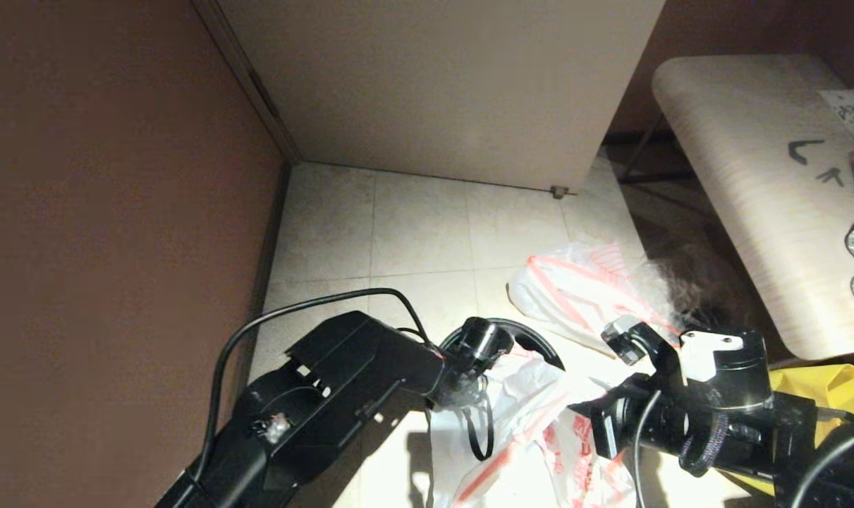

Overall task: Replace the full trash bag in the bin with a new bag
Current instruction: Put the new garbage bag on the trash can

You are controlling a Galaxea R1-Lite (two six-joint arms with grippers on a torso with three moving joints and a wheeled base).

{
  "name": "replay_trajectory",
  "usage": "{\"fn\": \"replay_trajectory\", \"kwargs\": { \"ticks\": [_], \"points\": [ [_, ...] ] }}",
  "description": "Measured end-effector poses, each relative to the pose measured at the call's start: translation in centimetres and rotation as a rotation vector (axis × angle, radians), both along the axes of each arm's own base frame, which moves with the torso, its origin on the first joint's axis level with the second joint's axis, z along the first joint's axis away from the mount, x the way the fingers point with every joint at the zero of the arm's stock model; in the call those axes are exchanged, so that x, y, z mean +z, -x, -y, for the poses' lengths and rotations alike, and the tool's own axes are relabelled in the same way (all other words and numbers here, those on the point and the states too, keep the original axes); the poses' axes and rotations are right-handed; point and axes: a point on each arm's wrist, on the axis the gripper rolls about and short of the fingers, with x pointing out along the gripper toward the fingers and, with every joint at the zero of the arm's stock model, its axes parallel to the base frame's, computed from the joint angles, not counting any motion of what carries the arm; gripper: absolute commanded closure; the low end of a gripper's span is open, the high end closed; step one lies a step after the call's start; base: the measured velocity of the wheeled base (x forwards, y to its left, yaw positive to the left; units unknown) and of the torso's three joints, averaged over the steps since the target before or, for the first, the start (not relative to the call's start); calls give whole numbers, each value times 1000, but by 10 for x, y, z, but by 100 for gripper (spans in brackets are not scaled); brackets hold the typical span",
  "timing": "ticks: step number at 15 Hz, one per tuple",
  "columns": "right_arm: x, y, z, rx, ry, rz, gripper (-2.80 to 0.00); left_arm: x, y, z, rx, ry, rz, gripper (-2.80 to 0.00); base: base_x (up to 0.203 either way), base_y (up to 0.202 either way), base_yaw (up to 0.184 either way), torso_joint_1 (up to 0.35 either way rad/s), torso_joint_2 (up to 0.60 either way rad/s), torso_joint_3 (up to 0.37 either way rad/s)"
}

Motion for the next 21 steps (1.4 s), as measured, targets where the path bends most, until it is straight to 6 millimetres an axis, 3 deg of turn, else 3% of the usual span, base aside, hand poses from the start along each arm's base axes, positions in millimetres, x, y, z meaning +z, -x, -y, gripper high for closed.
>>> {"fn": "replay_trajectory", "kwargs": {
  "ticks": [3,6,10,13,18,21],
  "points": [
    [-4,3,3,-2,4,-24,0,35,20,-22,29,96,26,0,0,0,0,0,0,0],
    [-3,-3,0,-5,-2,-13,0,57,41,-59,91,160,27,0,0,0,0,0,0,0],
    [11,-17,-9,-51,0,28,0,70,84,-113,148,231,58,0,0,0,0,0,0,0],
    [29,-34,-24,-154,2,99,0,77,113,-140,176,328,129,0,0,0,0,0,0,0],
    [53,-71,-50,-273,-1,190,0,102,150,-160,129,514,199,0,0,0,0,0,0,0],
    [48,-81,-58,-268,37,201,0,116,168,-168,133,610,168,0,0,0,0,0,0,0]
  ]
}}
